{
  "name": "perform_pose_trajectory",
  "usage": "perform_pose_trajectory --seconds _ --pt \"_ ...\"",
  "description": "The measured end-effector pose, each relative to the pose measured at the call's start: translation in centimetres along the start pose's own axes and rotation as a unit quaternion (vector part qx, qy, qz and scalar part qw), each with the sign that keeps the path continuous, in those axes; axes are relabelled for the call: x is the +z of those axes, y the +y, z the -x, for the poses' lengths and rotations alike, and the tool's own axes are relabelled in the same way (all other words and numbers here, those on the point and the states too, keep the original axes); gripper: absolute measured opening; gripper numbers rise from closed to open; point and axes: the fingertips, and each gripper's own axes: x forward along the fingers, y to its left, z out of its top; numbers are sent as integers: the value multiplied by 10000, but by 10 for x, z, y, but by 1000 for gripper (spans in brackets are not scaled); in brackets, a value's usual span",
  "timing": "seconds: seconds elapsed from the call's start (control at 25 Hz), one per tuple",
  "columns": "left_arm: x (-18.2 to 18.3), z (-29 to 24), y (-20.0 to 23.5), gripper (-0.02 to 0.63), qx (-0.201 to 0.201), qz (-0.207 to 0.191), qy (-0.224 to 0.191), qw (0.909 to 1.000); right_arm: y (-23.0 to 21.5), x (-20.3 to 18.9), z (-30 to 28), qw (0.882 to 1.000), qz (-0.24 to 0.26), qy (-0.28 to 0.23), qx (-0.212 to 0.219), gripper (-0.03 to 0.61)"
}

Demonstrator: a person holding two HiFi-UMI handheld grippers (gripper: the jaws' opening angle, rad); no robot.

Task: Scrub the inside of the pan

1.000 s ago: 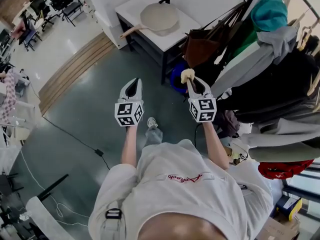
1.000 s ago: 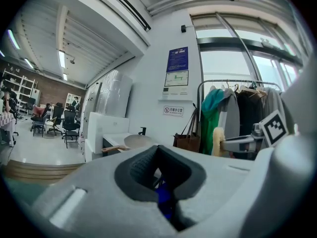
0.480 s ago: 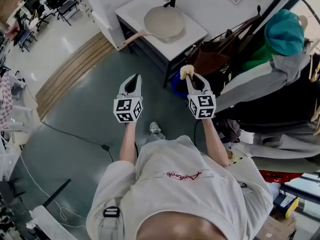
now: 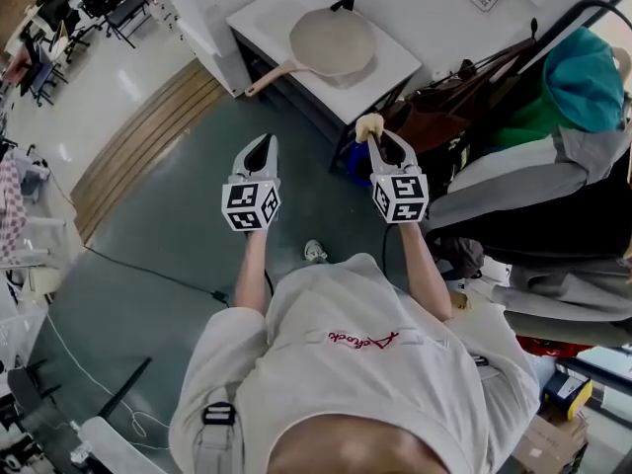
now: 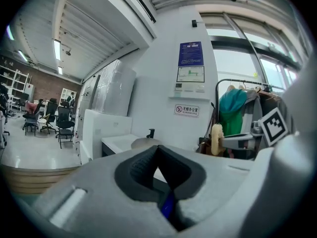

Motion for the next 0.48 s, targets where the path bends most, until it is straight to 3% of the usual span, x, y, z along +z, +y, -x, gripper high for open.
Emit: perform_pose_trajectory --seconds 0.48 --pt "-5 -26 8 0 -245 44 72 9997 -7 -4 -15 9997 -18 64 -216 67"
